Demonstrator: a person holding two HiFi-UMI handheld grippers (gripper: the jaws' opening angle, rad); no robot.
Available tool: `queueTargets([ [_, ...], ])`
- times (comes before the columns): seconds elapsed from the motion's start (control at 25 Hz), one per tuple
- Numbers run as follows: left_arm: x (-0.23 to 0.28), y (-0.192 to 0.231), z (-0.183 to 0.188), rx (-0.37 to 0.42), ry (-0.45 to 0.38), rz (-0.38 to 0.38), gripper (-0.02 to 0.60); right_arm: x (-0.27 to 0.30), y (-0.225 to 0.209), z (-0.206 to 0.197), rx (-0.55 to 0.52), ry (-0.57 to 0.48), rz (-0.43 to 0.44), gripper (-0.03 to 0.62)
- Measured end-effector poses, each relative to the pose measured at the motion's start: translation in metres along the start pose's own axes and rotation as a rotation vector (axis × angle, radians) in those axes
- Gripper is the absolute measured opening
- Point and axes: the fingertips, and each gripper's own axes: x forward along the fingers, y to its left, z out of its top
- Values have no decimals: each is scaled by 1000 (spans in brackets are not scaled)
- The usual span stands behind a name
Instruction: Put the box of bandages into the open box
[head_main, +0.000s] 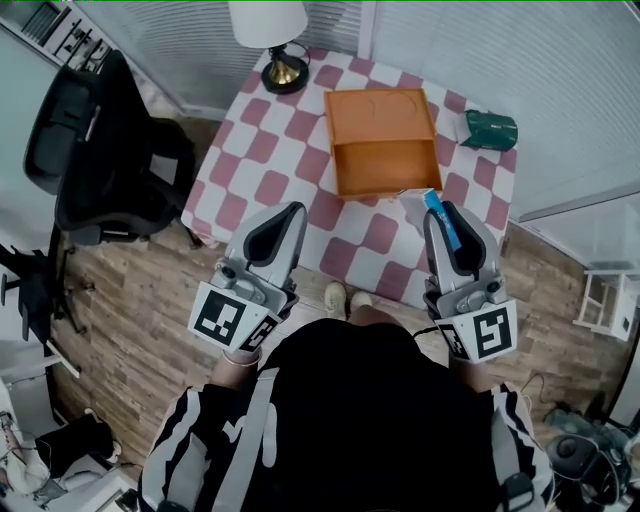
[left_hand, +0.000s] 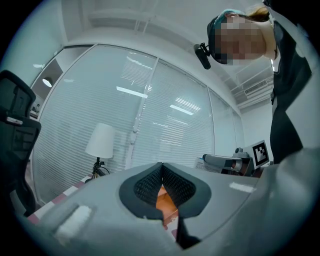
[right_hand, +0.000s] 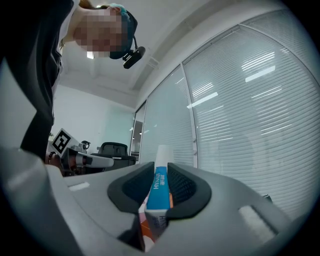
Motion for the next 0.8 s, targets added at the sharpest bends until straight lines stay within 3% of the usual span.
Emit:
queueTargets([
  [0.32,14,3,14,19,-6,26,-5,21,-10,-4,-27,15,57,80],
  [0.8,5,4,-13,-6,42,85,-5,49,3,-37,-94,55,217,80],
])
